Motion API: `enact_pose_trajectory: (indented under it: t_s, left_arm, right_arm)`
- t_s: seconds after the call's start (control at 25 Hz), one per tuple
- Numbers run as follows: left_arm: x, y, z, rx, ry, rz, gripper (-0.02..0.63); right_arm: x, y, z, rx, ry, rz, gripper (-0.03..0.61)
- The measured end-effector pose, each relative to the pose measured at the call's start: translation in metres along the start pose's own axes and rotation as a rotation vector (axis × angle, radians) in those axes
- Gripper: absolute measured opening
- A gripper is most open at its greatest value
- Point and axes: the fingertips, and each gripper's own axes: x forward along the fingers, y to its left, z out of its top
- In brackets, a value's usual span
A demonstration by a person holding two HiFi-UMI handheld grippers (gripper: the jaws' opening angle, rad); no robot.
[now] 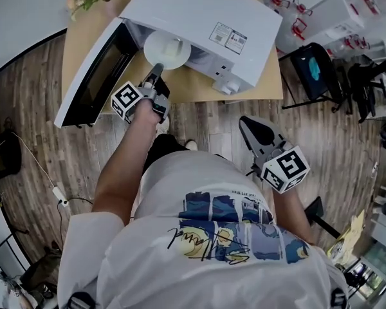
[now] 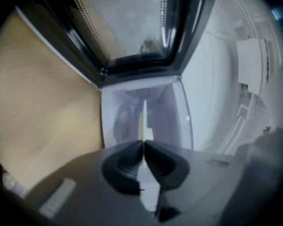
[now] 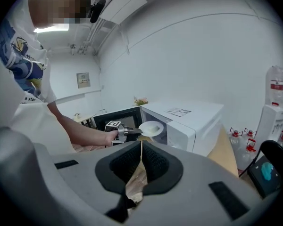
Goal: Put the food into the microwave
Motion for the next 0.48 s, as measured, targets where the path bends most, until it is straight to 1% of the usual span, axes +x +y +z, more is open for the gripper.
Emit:
enact_pose_trajectory:
  t_s: [0.24,0.48]
  left_arm:
    - [0.046,0.020,0.014,0.000,0.041,0.032,0.020]
    - [0.074,0.035,0.020,-0.003,0.064,0.078,0.020]
  right_arm:
    - [0.003,-0.016,0.009,0.013,-0.006,-0.085,0.012]
    - [0.002,-0.021,0.007,0.044,0.009,-0.140,0.012]
